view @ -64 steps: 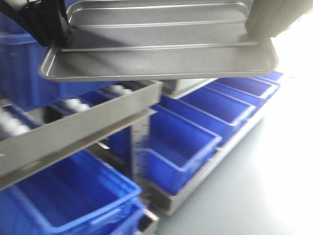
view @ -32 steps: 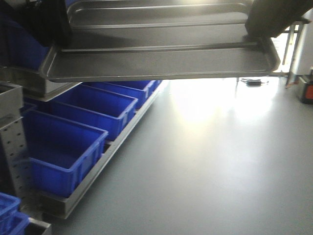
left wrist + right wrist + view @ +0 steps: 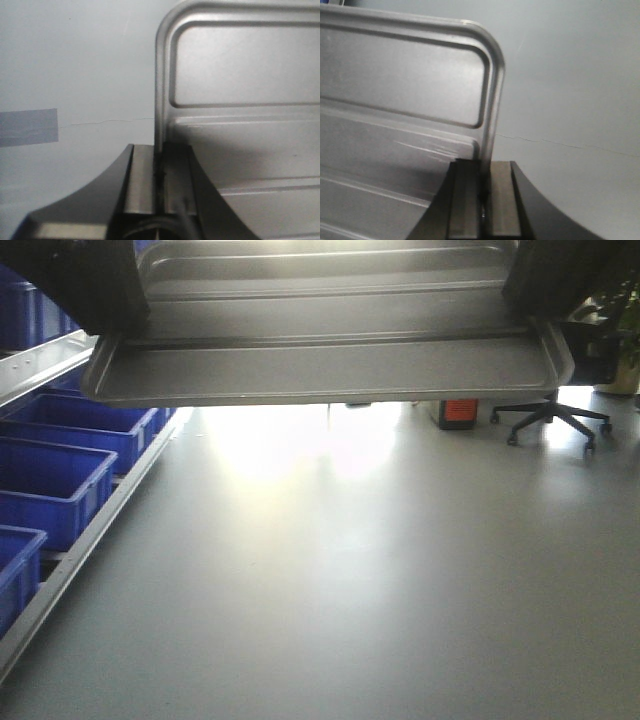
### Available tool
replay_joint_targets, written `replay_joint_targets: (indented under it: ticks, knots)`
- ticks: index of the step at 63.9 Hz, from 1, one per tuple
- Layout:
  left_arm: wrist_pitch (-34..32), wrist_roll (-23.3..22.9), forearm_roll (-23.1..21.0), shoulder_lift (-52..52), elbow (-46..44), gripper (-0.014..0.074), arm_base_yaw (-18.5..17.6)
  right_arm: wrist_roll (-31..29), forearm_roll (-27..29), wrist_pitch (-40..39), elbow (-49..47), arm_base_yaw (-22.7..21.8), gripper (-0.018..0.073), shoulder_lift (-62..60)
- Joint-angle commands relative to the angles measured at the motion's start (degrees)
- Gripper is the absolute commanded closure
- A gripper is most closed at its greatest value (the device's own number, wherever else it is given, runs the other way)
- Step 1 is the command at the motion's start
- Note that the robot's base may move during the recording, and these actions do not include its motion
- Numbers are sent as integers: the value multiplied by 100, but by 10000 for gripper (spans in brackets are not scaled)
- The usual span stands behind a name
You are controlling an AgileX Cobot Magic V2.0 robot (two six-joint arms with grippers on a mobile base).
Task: Grab silver tray and stack on right shelf
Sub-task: 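Hold the tray raised while the base drives to another shelf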
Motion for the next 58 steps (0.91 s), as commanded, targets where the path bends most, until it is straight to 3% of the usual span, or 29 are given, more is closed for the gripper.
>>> replay_joint_targets:
  ticks: [1,58]
  knots:
    - [-97,2,320,-215,-186,690,-18,-116,-297,-65,-200,-14,501,-186]
    - [-97,2,320,-215,-186,690,-18,-116,-297,-65,-200,-14,501,-186]
